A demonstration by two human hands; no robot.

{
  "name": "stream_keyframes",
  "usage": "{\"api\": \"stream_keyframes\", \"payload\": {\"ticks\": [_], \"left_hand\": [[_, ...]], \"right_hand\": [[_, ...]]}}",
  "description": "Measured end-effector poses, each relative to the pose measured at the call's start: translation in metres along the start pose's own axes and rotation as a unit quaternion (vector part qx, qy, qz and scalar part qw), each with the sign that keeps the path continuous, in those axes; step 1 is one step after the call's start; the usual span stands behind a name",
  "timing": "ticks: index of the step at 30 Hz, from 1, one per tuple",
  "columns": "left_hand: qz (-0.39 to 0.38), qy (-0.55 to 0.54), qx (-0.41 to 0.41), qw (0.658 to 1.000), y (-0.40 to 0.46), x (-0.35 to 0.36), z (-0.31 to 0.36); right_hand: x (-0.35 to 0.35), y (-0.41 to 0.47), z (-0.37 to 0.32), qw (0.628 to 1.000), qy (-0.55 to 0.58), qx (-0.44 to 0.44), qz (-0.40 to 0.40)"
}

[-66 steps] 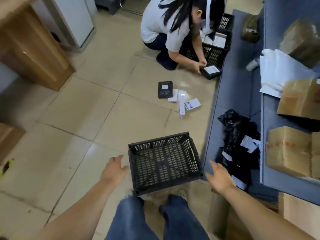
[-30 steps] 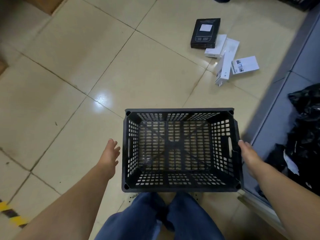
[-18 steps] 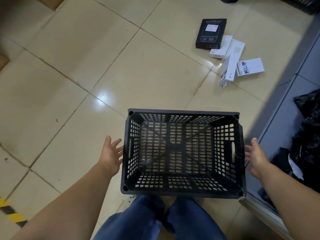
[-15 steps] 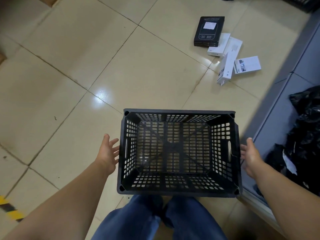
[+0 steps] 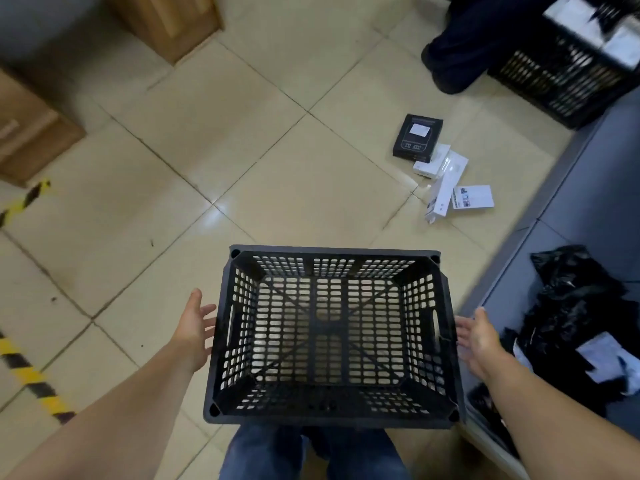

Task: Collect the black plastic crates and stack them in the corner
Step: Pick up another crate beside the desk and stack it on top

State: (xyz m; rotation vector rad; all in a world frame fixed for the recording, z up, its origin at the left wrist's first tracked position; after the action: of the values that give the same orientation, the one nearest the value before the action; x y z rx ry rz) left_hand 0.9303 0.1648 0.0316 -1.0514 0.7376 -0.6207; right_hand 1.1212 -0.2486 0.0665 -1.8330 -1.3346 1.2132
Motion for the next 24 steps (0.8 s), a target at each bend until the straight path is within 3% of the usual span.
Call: {"api": "stream_keyframes", "payload": {"ticks": [11, 17, 24], "left_hand": [[0.011, -0.062, 0.023, 0.998, -0.114, -0.144, 0.029], [0.005, -0.122, 0.033, 0.992, -0.15, -0.231, 0.026], [0.042, -0.189, 0.052, 0.98, -0.177, -0.321, 0.011]], "right_hand": [[0.051, -0.157, -0.075, 0.996, -0.036, -0.043, -0.062], [0.107, -0.24, -0.105, 0.983, -0.114, -0.083, -0.12], [0.198, -0.317, -0.116, 0.966, -0.131, -0.121, -0.187]]}}
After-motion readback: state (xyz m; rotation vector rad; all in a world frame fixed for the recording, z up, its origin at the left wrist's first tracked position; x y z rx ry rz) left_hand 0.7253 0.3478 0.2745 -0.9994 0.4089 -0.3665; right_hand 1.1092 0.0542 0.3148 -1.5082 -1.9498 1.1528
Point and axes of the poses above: each hand's wrist, its own y-axis towards the middle knuckle, its own x-axis out of the palm, z = x × y, the point moved 5 cm from there along y, towards the middle knuckle, and after that the axes turned 9 degrees about y, right-handed, at the moved point
